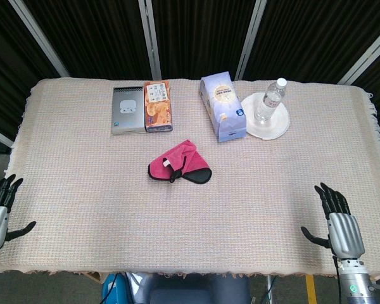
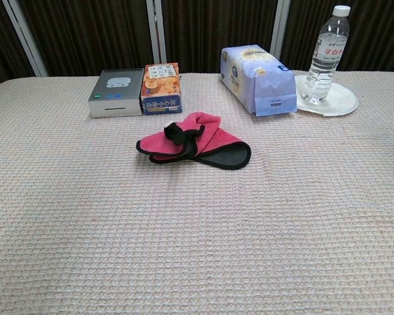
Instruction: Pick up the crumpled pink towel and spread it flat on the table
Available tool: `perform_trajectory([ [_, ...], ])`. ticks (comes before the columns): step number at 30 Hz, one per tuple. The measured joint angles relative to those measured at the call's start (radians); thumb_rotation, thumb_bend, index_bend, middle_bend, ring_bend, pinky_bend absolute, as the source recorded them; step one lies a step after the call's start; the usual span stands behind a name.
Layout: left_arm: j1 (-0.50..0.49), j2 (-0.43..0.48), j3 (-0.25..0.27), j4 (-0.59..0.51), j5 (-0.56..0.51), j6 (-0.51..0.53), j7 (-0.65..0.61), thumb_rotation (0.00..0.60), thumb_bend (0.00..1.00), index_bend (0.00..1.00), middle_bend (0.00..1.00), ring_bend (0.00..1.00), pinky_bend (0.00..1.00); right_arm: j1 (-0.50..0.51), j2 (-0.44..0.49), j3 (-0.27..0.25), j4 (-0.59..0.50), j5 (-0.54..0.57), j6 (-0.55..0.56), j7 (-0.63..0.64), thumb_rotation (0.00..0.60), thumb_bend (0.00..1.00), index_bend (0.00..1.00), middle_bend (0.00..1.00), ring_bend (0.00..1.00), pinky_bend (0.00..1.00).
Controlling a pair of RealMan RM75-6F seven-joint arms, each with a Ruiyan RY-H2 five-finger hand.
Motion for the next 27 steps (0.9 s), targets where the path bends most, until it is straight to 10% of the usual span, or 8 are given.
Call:
perform_trajectory([
  [13,-0.217,-0.052,-0.107,-0.112,-0.032,-0.203,0.295,0.6,0.16,0.19,0.0,0.0,0.0,0.014,-0.022,0.029,0.017,0.057,-0.024,-0.022,0.6,0.22,0.0,0.0,0.0,0.0],
  [27,-0.503,-0.318,-0.25,-0.043,-0.205,-0.399,0.576,0.6,0.28,0.33,0.04,0.0,0.0,0.03,-0.036,0.066,0.061,0.121,-0.054,0.026,0.6,0.22,0.0,0.0,0.0,0.0],
])
